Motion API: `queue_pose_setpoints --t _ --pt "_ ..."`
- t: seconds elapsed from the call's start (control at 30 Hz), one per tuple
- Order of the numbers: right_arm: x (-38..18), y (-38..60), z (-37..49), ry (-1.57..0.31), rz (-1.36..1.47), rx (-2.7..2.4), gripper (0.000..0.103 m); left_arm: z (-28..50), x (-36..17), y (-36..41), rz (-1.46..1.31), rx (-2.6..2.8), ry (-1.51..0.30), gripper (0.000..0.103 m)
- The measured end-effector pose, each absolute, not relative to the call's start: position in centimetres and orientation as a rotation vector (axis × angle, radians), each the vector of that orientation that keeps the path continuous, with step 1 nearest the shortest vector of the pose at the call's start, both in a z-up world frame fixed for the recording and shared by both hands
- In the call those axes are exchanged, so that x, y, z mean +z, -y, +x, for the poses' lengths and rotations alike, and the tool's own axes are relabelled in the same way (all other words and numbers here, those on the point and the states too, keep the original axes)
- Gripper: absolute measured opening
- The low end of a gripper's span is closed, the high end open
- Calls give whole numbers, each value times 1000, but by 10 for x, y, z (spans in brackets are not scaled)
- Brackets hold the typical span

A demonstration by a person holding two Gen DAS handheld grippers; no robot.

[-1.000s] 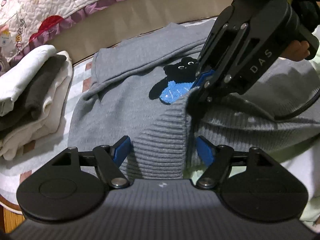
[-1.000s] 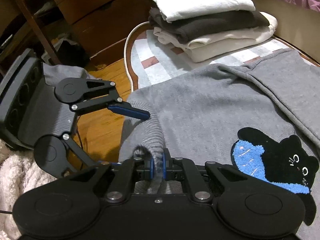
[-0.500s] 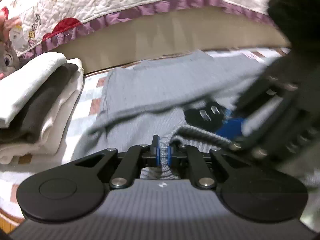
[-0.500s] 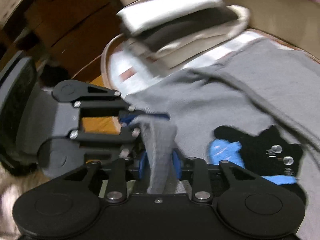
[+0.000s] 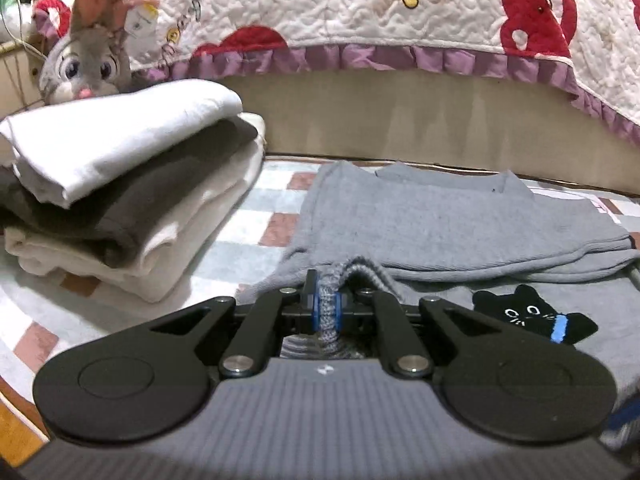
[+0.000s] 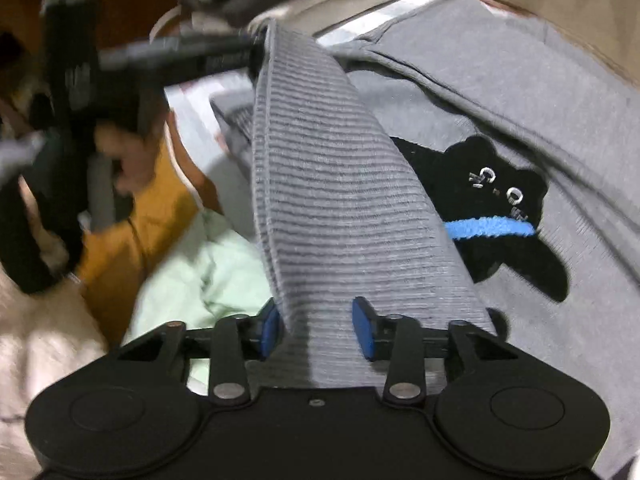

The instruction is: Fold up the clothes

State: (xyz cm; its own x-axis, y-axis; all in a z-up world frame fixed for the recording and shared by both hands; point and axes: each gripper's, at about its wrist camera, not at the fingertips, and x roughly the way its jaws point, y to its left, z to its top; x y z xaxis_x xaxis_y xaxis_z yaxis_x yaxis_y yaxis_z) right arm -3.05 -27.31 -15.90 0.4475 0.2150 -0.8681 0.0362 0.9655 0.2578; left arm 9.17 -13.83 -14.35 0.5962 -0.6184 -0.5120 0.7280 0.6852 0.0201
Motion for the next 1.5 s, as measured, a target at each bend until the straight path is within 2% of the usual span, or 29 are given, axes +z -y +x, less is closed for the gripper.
queue_pose_setpoints --t 0.03,0.1,0.23,0.43,0.5,0.53,0.6,0.63,0.73,0.83,0.9,0.97,1.0,1.13,1.2,1.3,1.33,1.37,1.4,1.5 --pt "-156 271 -30 -1095 203 82 5 89 -142 136 231 -808 -494 7" --pt "-145 268 -28 -1062 58 -37 4 84 -141 131 214 -846 -486 7" --pt "-130 274 -13 -916 -435 -327 5 80 -141 136 197 -848 -526 7" --pt "-97 352 14 -772 -201 -378 4 85 -104 167 280 -814 -420 7" --pt "-87 369 17 -713 -139 -393 6 94 -102 181 337 -821 -462 9" --pt "-89 377 19 -709 -84 -369 12 100 -109 187 357 -807 -503 10" --pt "-104 398 21 -742 19 -323 16 113 -135 194 390 -785 -600 13" --pt "-114 407 21 -770 58 -308 21 120 -151 195 408 -772 -649 13" --pt "-129 401 -1 -764 15 -369 24 138 -183 179 351 -734 -746 17" --pt "-132 382 -30 -731 33 -283 42 156 -185 152 165 -761 -810 18" --pt "-137 366 -42 -742 26 -184 45 155 -179 150 185 -757 -762 21" --pt "-147 347 -48 -784 -28 -109 53 150 -171 151 223 -743 -696 21" --pt "-152 338 -49 -809 -62 -86 55 147 -166 152 249 -732 -654 21" --pt "-178 323 -33 -907 -170 -97 55 142 -150 147 262 -730 -512 23" --pt "-184 328 -25 -917 -153 -131 55 158 -148 135 132 -815 -577 25" --pt "-184 350 -16 -919 24 -214 52 183 -146 116 -65 -937 -671 26" --pt "-182 357 -14 -916 80 -253 42 190 -148 109 -104 -959 -691 26" --pt "-180 362 -12 -907 105 -280 16 191 -148 102 -113 -973 -680 26" --pt "-178 364 -11 -897 101 -297 8 191 -147 98 -89 -970 -662 27" --pt "-166 366 -8 -849 11 -350 8 188 -147 91 2 -964 -637 38"
